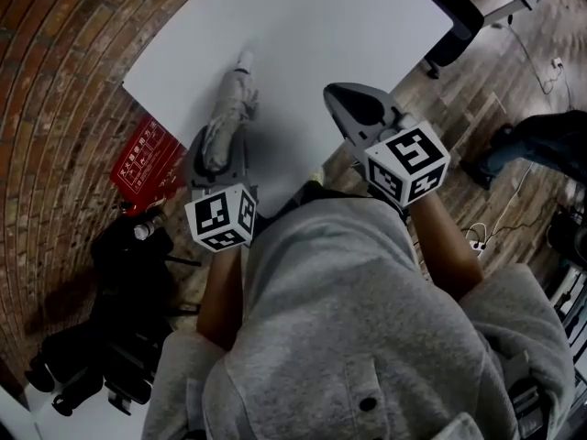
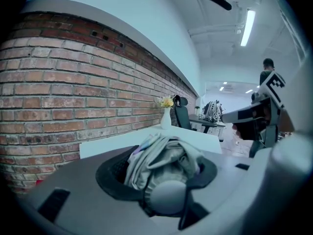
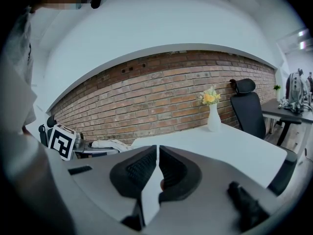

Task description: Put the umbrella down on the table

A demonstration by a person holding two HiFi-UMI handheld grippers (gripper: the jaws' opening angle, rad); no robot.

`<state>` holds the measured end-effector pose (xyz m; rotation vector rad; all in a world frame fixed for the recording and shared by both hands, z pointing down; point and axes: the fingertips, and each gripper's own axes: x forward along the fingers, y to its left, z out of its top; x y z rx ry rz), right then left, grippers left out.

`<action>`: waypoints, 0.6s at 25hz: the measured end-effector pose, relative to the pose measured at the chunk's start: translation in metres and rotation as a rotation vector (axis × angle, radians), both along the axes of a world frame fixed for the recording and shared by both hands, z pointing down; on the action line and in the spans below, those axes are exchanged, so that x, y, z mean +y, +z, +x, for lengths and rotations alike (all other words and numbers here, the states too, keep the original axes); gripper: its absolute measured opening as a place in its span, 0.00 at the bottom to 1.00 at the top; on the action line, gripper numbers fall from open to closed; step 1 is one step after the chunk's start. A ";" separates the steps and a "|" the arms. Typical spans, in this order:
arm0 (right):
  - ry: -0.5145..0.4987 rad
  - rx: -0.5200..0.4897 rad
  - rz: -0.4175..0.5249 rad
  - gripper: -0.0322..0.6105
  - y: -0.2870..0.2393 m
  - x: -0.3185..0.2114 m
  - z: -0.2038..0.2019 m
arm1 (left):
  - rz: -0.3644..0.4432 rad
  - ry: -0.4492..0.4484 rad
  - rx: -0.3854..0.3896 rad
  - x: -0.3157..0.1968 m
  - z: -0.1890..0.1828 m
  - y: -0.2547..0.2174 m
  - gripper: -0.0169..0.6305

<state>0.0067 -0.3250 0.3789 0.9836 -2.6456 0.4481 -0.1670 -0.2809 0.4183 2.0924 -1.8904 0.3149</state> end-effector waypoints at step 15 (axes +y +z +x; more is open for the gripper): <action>0.005 0.007 -0.017 0.10 0.008 -0.002 0.012 | -0.055 0.000 -0.001 0.001 0.009 0.026 0.38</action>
